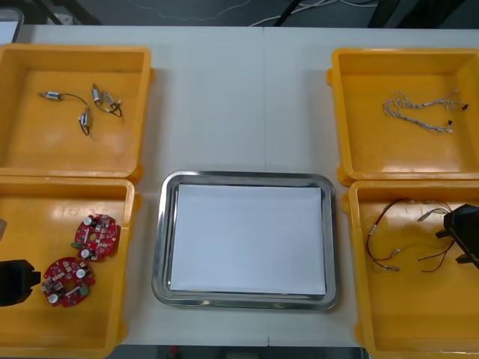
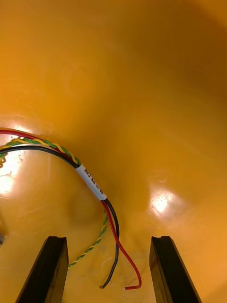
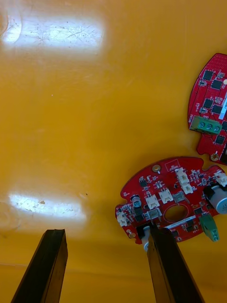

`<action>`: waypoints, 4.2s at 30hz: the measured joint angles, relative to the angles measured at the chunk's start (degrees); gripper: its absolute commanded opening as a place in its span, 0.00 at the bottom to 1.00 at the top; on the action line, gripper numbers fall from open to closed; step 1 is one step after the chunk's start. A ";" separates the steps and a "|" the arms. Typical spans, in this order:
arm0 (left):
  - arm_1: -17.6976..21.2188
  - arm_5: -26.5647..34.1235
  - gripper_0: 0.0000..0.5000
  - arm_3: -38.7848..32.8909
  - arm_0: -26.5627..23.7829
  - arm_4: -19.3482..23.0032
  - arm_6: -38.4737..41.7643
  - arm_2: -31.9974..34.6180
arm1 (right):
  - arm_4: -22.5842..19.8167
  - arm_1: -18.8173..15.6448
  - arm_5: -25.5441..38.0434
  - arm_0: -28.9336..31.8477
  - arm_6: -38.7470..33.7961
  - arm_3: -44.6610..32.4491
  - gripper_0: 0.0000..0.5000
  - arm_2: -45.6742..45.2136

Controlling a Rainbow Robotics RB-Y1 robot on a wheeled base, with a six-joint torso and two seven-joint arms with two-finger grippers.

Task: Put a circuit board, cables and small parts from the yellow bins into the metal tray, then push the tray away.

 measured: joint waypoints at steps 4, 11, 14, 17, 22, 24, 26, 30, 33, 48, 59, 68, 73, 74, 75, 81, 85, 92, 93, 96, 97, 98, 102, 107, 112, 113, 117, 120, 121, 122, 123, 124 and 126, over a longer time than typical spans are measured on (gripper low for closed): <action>-1.03 -0.81 1.00 0.00 0.00 -2.08 0.00 -1.84 | 0.58 0.77 -0.03 0.19 0.00 0.00 1.00 0.01; -2.73 -2.20 1.00 0.00 0.00 -3.18 0.00 -3.88 | 1.49 1.60 -1.32 0.36 0.02 0.00 1.00 0.31; -3.47 -2.44 1.00 0.00 0.01 -3.55 0.00 -3.95 | 1.79 1.71 -1.52 0.46 0.02 0.01 1.00 0.83; -4.23 -3.66 1.00 0.00 0.29 -3.99 0.00 -3.96 | 1.92 1.81 -1.53 0.50 0.02 0.01 1.00 1.06; -5.02 -5.52 1.00 0.00 1.33 -4.79 0.00 -3.96 | 1.99 1.82 -1.55 0.52 0.02 0.01 1.00 1.08; -5.07 -6.21 1.00 0.00 1.81 -4.98 0.00 -3.96 | 2.02 1.82 -1.58 0.57 0.02 0.01 1.00 1.10; -5.13 -6.59 1.00 0.00 2.27 -5.13 0.00 -3.96 | 2.03 1.83 -1.88 0.65 0.02 0.01 1.00 1.14; -5.18 -7.40 1.00 0.00 3.16 -5.51 -0.01 -3.98 | 2.06 1.83 -2.89 1.00 0.02 0.01 1.00 1.51; -5.50 -7.78 1.00 0.00 3.63 -5.97 -0.02 -4.21 | 2.11 1.83 -3.09 1.23 0.02 0.01 1.00 1.72; -8.96 -8.64 1.00 0.00 3.90 -11.93 -0.05 -7.74 | 2.65 1.84 -4.78 1.60 0.02 0.00 0.15 2.20; -9.00 -9.87 1.00 0.00 5.49 -13.05 -0.06 -8.05 | 2.74 1.84 -5.10 1.60 0.12 0.00 0.00 2.40; -9.00 -9.95 0.77 0.00 6.22 -13.38 -0.08 -8.26 | 2.91 1.82 -1.42 1.49 0.13 -1.61 0.00 2.40; -9.01 -10.10 0.46 0.00 6.23 -13.53 -0.08 -8.64 | 2.93 1.82 3.69 1.49 0.13 -5.50 0.00 2.30; -9.01 -10.12 0.38 0.00 6.23 -13.58 -0.08 -8.64 | 2.92 1.82 5.35 1.49 0.13 -6.58 0.00 2.17; -9.01 -10.13 0.28 0.00 6.23 -13.61 -0.08 -8.64 | 2.91 1.82 6.64 1.49 0.13 -7.47 0.00 1.98; -9.01 -10.16 0.00 0.00 6.23 -13.96 -0.08 -8.64 | 2.66 1.82 11.93 1.50 0.13 -10.82 0.00 1.23; -9.01 -10.29 0.00 -0.16 6.23 -14.09 -0.08 -8.64 | 2.27 1.85 12.73 1.61 0.13 -11.21 0.00 1.13; -9.01 -10.15 0.00 -0.16 6.12 -14.23 -0.08 -8.46 | 1.76 2.79 12.75 3.35 0.13 -12.80 0.00 0.86; -9.01 -10.01 0.20 -0.16 6.10 -14.23 -0.08 -8.42 | 1.67 3.00 12.76 3.69 0.13 -13.11 0.00 0.84; -9.01 -9.52 0.86 -0.16 6.02 -14.23 -0.08 -8.30 | 1.56 3.71 12.79 4.52 0.13 -13.48 0.00 0.75; -9.01 -9.44 0.98 -0.16 5.98 -14.23 -0.08 -8.27 | 1.54 3.93 12.79 4.79 0.13 -13.54 0.00 0.72; -9.01 -9.40 1.00 -0.16 5.94 -14.22 -0.08 -8.26 | 1.51 4.10 12.78 5.06 0.13 -13.65 0.00 0.71; -9.01 -9.07 1.00 -0.16 5.82 -14.04 -0.08 -8.08 | 1.25 4.46 12.22 6.41 0.13 -14.35 0.00 0.67; -9.01 -5.73 1.00 -0.21 5.38 -13.01 -0.09 -6.88 | 1.05 4.62 10.37 7.77 0.13 -14.71 0.00 0.59; -9.01 -3.10 1.00 -1.26 5.26 -12.16 -0.11 -5.79 | 1.05 4.74 10.31 7.98 0.13 -14.74 0.75 0.59; -9.01 -2.65 1.00 -1.67 5.26 -12.05 -0.11 -5.63 | 1.05 4.74 10.26 7.98 0.13 -14.75 1.00 0.58; -9.01 -0.16 1.00 -3.72 5.24 -11.59 -0.14 -4.89 | 0.90 4.75 10.08 7.98 0.13 -14.76 1.00 0.34; -9.01 3.11 1.00 -5.97 5.16 -11.13 -0.14 -4.13 | 0.33 4.76 9.74 7.98 0.13 -14.78 1.00 -0.14; -9.01 3.97 1.00 -6.65 5.13 -10.98 -0.14 -3.95 | 0.02 4.76 9.72 7.98 0.13 -14.80 1.00 -0.34; -9.01 4.57 1.00 -7.16 5.08 -10.83 -0.14 -3.80 | -0.29 4.76 9.72 7.98 0.13 -14.81 1.00 -0.56; -9.01 4.82 1.00 -7.44 5.01 -10.70 -0.14 -3.73 | -0.59 4.76 9.74 7.97 0.13 -14.83 1.00 -0.78; -9.01 4.88 1.00 -7.56 4.93 -10.57 -0.14 -3.73 | -0.83 4.76 9.86 7.92 0.13 -14.84 1.00 -1.02; -9.02 4.88 1.00 -7.58 4.75 -10.47 -0.14 -3.73 | -0.99 4.76 10.32 7.71 0.13 -14.86 1.00 -1.43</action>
